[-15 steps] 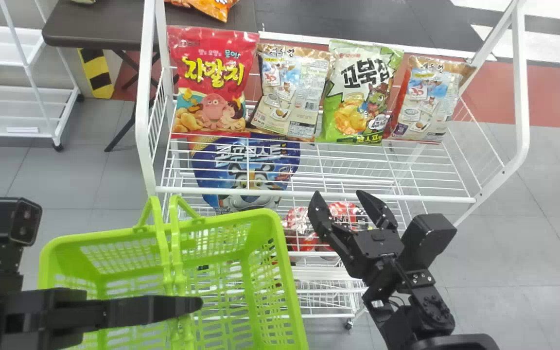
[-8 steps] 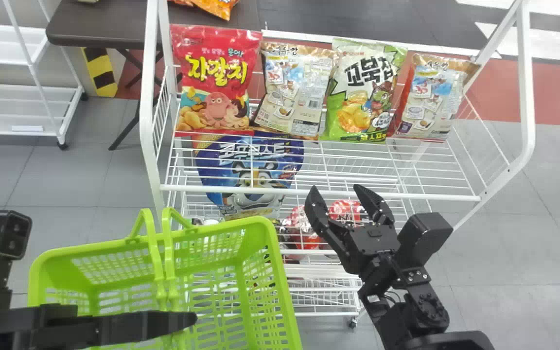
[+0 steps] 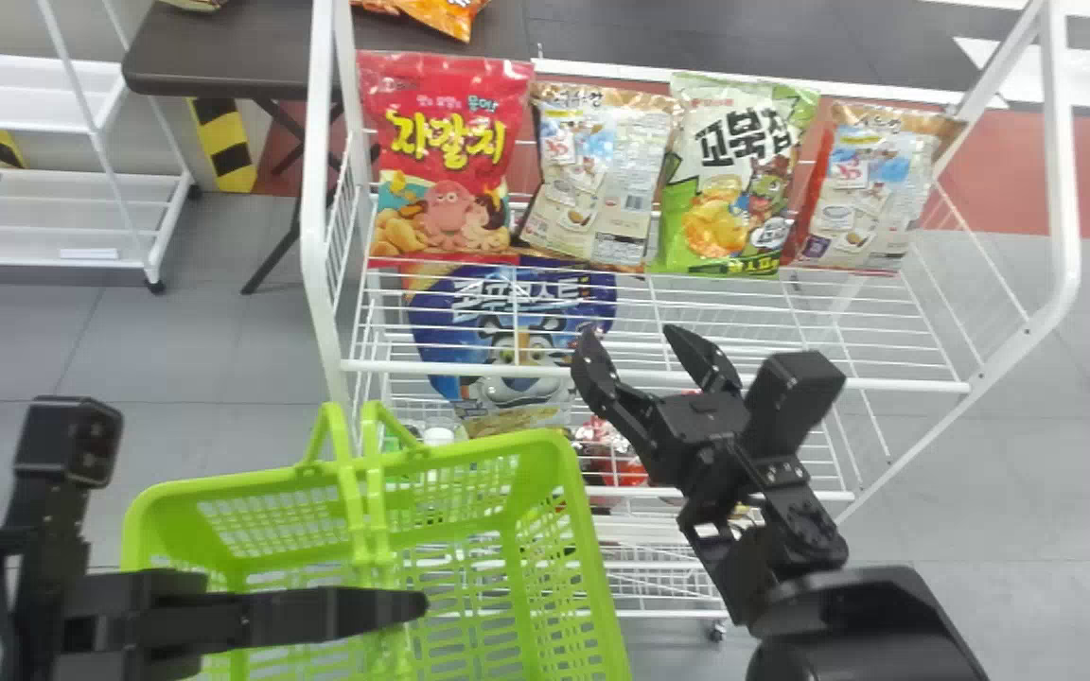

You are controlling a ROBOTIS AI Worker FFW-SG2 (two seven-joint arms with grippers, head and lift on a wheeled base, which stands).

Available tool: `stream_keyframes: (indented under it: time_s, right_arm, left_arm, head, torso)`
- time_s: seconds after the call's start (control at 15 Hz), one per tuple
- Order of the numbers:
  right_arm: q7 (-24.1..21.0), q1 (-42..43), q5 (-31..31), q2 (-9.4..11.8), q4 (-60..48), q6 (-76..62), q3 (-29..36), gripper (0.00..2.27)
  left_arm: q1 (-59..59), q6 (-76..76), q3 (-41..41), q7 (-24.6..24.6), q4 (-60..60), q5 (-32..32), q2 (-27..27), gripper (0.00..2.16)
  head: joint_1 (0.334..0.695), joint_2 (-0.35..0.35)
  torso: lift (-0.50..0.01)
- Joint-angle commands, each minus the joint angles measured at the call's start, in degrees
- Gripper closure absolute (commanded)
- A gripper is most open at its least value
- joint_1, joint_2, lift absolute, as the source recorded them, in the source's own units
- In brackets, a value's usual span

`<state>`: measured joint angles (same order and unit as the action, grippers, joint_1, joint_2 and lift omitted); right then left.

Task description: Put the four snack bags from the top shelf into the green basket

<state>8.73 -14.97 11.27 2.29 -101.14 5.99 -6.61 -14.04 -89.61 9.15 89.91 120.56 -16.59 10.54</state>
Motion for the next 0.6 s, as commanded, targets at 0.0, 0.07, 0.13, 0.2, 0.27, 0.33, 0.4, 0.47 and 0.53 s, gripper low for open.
stream_keyframes:
  time_s: [0.0,0.07,0.13,0.2,0.27,0.33,0.4,0.47,0.53]
  right_arm:
    - [-0.11,5.66,1.04,-1.94,4.81,0.83,-2.09,0.18]
    - [-0.29,9.26,1.13,-2.34,8.23,0.65,-3.23,0.18]
    - [-0.64,12.60,1.39,-2.34,12.01,-0.93,-4.37,0.18]
    - [-0.90,15.59,2.01,-2.34,16.06,-3.57,-4.99,0.18]
    - [-0.99,19.63,2.27,-2.34,20.45,-4.62,-5.43,0.18]
    - [-1.08,23.23,2.71,-2.34,24.06,-4.62,-6.48,0.18]
    - [-1.17,26.05,2.89,-2.34,26.87,-4.62,-7.10,0.18]
    - [-1.08,28.95,3.15,-2.34,30.38,-4.97,-7.10,0.18]
    - [-0.90,31.76,3.85,-2.34,33.37,-4.97,-7.54,0.18]
  left_arm:
    - [0.77,-0.42,-1.77,0.66,-0.76,0.59,-0.25,2.15]
    - [1.21,-0.42,-2.82,0.66,-0.85,1.56,-0.25,2.15]
    - [-0.29,-0.42,-2.65,0.66,-0.23,1.03,-0.16,2.15]
    - [-1.16,-0.42,-2.39,0.66,0.03,-0.11,-0.16,2.15]
    - [-2.13,-0.42,-2.21,0.66,1.61,-0.02,-0.08,2.15]
    - [-3.01,-0.42,-1.51,0.66,3.11,0.06,0.10,2.15]
    - [-3.63,-0.42,-0.45,0.66,3.55,-0.38,0.19,2.15]
    - [-4.15,-0.42,0.08,0.66,3.63,-0.64,0.28,2.15]
    - [-4.59,-0.42,0.78,0.66,3.63,-1.17,0.36,2.15]
  head:
    - [0.695,-0.073]
    - [0.695,-0.057]
    - [0.695,-0.043]
    - [0.695,-0.021]
    - [0.695,-0.013]
    - [0.695,-0.008]
    - [0.695,-0.004]
    - [0.695,0.004]
    - [0.695,0.012]
  torso:
    - [0.000]
    - [0.000]
    - [0.000]
    - [0.000]
    - [0.000]
    - [0.000]
    - [0.000]
    - [0.000]
    - [0.000]
